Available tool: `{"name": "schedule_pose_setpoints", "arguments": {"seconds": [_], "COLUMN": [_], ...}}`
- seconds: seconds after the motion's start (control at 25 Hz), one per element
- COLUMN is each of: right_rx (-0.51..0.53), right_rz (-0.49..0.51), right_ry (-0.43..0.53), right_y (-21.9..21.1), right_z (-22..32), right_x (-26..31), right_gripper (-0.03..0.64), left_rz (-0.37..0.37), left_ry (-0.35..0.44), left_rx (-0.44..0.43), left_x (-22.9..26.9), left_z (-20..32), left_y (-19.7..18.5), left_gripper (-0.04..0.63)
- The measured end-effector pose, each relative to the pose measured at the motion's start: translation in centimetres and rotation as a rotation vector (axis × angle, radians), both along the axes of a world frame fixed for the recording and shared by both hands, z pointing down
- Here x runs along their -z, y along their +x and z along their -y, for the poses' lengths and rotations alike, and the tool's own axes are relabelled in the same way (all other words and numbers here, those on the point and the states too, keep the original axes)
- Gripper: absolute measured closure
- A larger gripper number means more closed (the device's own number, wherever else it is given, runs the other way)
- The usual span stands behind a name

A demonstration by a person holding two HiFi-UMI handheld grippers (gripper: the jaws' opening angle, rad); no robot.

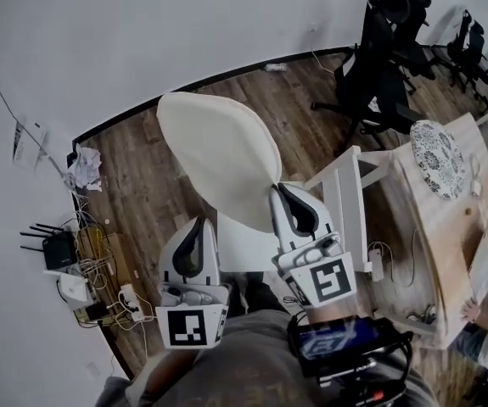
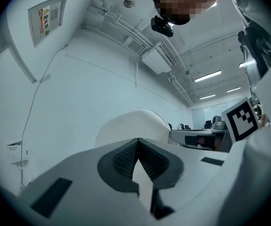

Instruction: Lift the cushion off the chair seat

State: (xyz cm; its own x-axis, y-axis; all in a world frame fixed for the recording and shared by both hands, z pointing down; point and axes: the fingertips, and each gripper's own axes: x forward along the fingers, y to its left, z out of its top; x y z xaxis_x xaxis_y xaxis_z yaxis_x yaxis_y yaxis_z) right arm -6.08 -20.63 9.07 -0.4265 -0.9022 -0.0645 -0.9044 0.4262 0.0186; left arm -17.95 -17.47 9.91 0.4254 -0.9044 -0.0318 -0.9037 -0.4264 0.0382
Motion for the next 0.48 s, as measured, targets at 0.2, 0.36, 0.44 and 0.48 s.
{"name": "schedule_pose_setpoints", "arguments": {"seconds": [0.2, 0.36, 0.44, 0.48], "right_rx": [0.005, -0.014, -0.02, -0.021], "right_rz": [-0.002, -0.005, -0.005, -0.004], "right_ry": [0.1, 0.159, 0.182, 0.191], "right_y": [0.1, 0.2, 0.2, 0.3], "right_z": [-1.3, -3.8, -5.1, -5.8], "right_x": [5.1, 8.1, 9.0, 9.3], "right_gripper": [0.598, 0.598, 0.598, 0.598], "left_rz": [-0.017, -0.017, -0.017, -0.018], "left_ry": [0.091, 0.141, 0.158, 0.167], "left_rx": [0.006, -0.002, -0.003, -0.001], "left_x": [3.7, 5.8, 6.4, 6.6], "left_z": [-0.7, -2.8, -4.0, -4.6], "left_y": [0.1, -0.3, -0.4, -0.4], "left_gripper": [0.589, 0.589, 0.589, 0.589]}}
